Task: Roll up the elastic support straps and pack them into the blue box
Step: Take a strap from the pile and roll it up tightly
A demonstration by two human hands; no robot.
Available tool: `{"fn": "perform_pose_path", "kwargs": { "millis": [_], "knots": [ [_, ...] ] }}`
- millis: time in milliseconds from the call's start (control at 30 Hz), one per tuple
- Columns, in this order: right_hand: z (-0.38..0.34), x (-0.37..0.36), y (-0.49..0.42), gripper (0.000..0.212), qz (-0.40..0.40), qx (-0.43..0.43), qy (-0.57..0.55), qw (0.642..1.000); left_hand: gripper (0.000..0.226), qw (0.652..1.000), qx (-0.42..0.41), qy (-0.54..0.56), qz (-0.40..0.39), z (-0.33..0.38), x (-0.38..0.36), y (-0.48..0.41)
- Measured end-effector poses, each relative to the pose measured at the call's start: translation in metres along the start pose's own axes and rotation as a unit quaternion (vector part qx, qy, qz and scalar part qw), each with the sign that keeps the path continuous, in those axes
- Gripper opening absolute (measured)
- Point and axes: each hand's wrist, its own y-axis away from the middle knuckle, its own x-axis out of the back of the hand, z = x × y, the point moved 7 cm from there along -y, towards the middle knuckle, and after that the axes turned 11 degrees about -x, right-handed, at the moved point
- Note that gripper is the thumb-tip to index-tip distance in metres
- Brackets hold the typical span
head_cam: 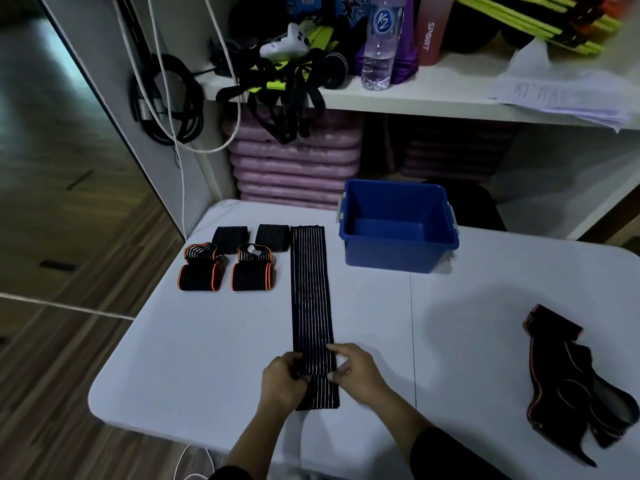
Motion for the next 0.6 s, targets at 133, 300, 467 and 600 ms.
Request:
{"fn": "perform_pose_path", "kwargs": {
  "millis": [133, 300, 467, 600],
  "knots": [
    [-0.002, -0.001, 0.001, 0.054, -0.006, 0.002, 0.010, 1.000, 0.048, 1.000, -0.013, -0.018, -0.006, -0.001, 0.000, -0.001],
    [-0.008, 0.005, -0.005, 0.048, 0.010, -0.003, -0.007, 1.000, 0.034, 0.999, 0.007, 0.018, 0.036, -0.001, 0.012, -0.013],
    [-0.030, 0.021, -0.035, 0.054, 0.037, -0.030, -0.016, 0.999, 0.037, 0.996, -0.010, 0.065, 0.062, 0.011, 0.038, -0.054],
    [-0.065, 0.031, -0.076, 0.061, 0.031, -0.030, -0.024, 0.999, 0.048, 0.996, -0.042, 0.081, 0.019, 0.026, 0.044, -0.107]
  ]
}}
